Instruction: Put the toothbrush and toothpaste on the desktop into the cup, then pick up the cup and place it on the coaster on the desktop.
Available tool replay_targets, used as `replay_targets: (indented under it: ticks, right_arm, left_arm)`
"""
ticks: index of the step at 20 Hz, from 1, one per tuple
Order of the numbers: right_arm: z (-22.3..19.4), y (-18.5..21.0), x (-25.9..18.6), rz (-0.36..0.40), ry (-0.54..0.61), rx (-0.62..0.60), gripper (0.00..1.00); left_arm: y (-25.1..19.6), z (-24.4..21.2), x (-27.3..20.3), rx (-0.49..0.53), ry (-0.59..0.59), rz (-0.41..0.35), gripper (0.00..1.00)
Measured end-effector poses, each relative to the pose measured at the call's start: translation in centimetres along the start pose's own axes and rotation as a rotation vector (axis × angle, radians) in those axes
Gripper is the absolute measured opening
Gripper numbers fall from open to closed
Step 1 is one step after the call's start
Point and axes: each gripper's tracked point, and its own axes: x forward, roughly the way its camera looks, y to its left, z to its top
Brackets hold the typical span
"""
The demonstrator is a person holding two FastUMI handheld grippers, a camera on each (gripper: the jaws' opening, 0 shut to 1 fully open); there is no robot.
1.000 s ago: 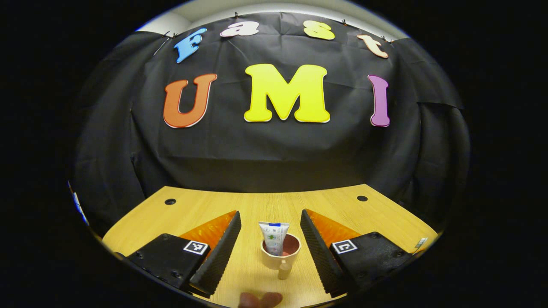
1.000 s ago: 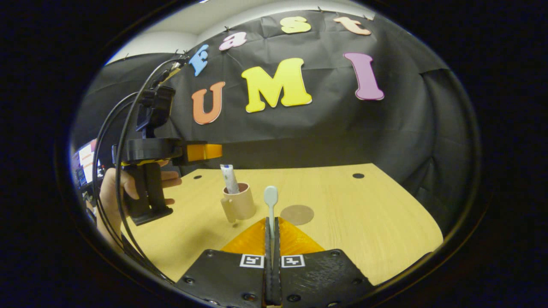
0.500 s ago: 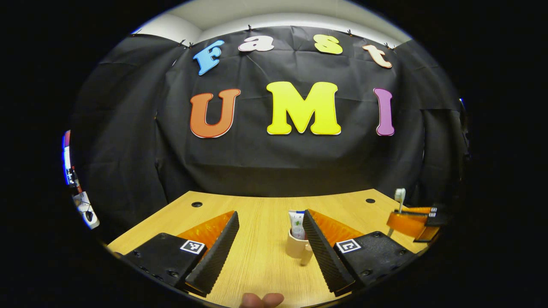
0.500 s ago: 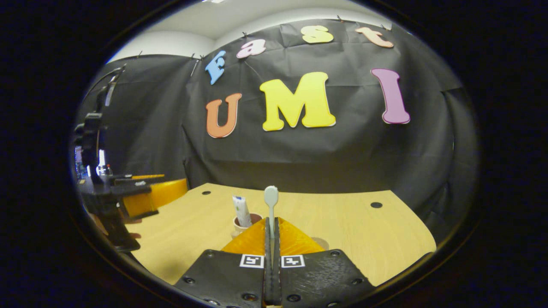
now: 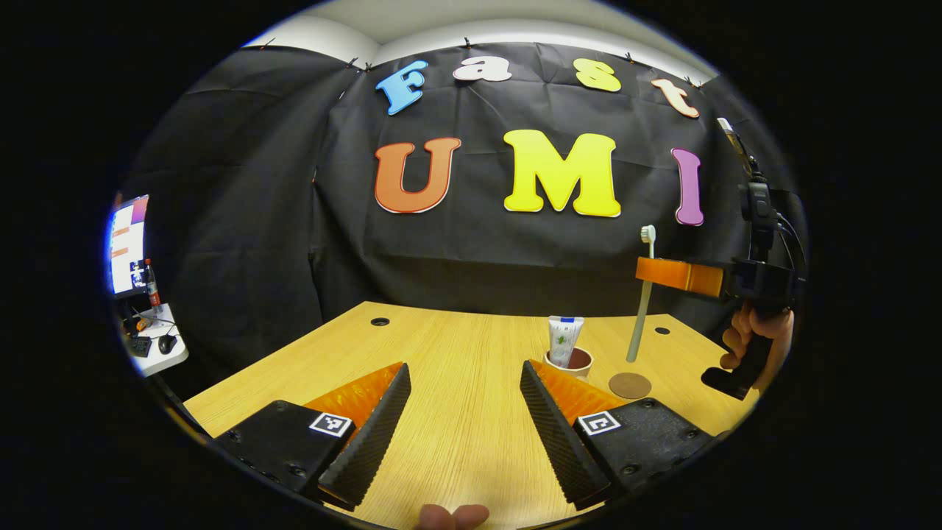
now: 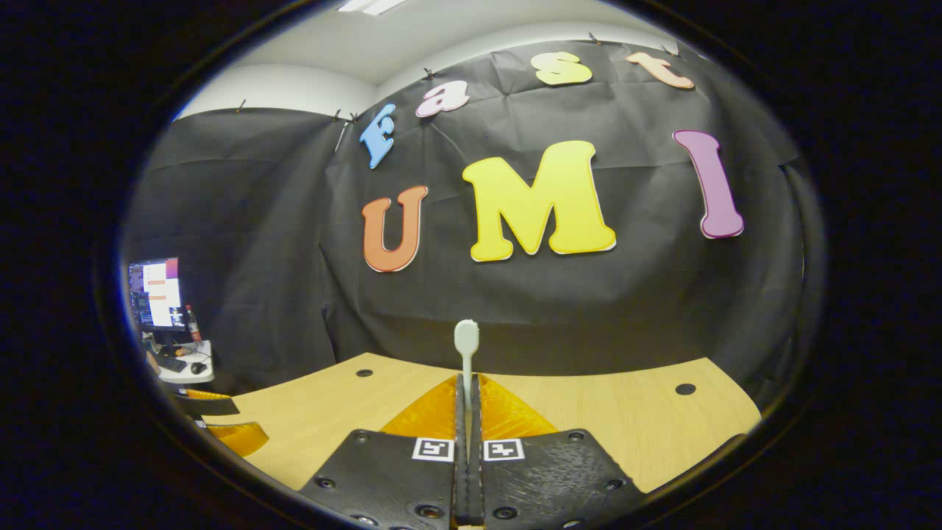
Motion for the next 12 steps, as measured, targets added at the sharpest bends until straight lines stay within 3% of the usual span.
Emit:
replay_targets:
  ticks: [5,12]
  right_arm:
    - [-0.6,1.1,3.9,-0.017,-0.019,0.002,0.0]
    - [-4.2,1.6,7.3,-0.017,0.041,0.006,0.0]
  left_arm:
    - [1.9,-0.5,-0.1,0.004,-0.001,0.018,0.95]
    - [2.4,-1.2,-0.1,-0.002,0.012,0.015,0.96]
